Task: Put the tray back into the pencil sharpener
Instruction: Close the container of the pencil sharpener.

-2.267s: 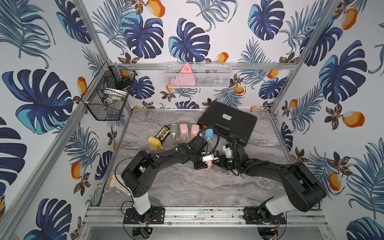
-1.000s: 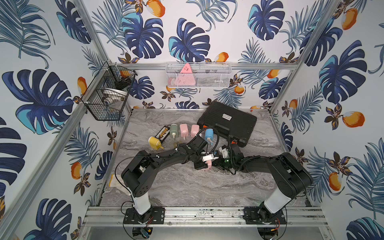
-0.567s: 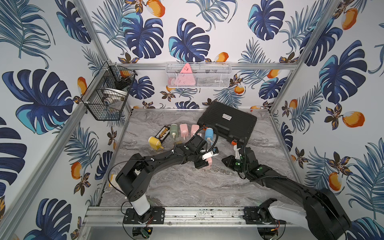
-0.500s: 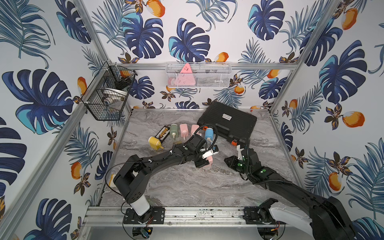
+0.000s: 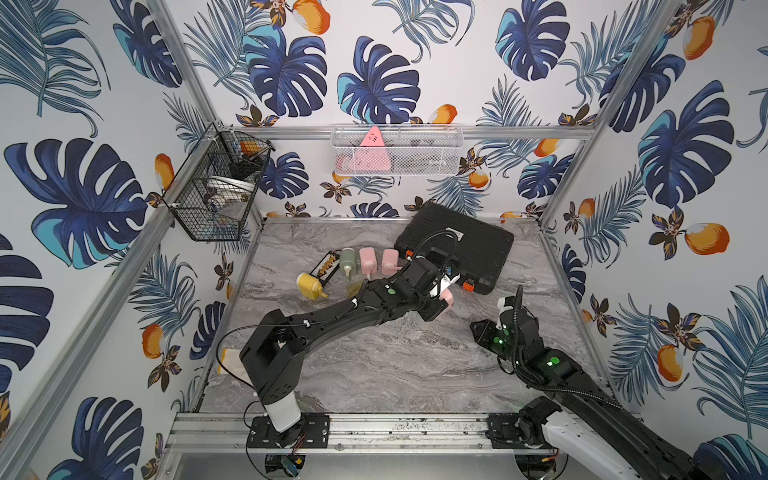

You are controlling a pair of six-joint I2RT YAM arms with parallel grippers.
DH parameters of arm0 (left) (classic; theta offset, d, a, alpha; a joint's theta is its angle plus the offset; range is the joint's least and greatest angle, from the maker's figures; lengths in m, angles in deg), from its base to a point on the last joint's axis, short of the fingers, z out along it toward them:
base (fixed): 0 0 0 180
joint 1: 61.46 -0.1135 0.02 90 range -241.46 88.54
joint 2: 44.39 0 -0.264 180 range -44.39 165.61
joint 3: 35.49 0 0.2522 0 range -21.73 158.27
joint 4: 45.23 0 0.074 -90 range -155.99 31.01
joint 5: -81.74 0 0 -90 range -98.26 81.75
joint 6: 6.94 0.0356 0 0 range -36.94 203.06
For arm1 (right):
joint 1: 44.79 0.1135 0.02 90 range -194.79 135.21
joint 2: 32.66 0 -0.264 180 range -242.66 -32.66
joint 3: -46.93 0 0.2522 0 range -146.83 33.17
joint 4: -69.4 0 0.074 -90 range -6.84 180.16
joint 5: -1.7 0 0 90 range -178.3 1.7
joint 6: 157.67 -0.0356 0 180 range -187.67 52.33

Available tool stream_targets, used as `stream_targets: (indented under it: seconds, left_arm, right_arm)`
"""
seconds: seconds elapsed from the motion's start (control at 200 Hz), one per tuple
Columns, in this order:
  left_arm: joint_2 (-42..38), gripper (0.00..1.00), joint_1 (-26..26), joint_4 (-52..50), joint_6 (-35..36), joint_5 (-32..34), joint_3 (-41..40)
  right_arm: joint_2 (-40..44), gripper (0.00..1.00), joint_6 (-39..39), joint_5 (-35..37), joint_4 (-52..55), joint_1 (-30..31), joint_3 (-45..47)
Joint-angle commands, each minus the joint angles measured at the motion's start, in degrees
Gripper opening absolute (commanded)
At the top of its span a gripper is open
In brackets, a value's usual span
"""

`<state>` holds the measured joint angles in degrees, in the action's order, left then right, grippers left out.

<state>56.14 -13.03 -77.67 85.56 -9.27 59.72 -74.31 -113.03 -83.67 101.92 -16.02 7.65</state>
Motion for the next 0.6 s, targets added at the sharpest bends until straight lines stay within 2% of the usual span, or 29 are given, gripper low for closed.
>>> stream_targets:
  seconds: [0.0,0.4,0.596]
  left_arm:
    - [2.9,0.0,0.5,-6.6,-8.7,5.1,6.3]
    - [13.1,0.0,0.7,-16.7,-17.2,7.7,22.3]
    - [18.0,0.0,0.7,-22.6,-22.4,12.7,30.0]
  right_arm:
    - [1.8,0.26,0.5,2.8,3.6,0.1,-0.3]
    - [6.2,0.27,0.9,5.2,8.3,0.1,-0.7]
    - [6.1,0.28,1.2,5.2,8.5,0.1,-0.9]
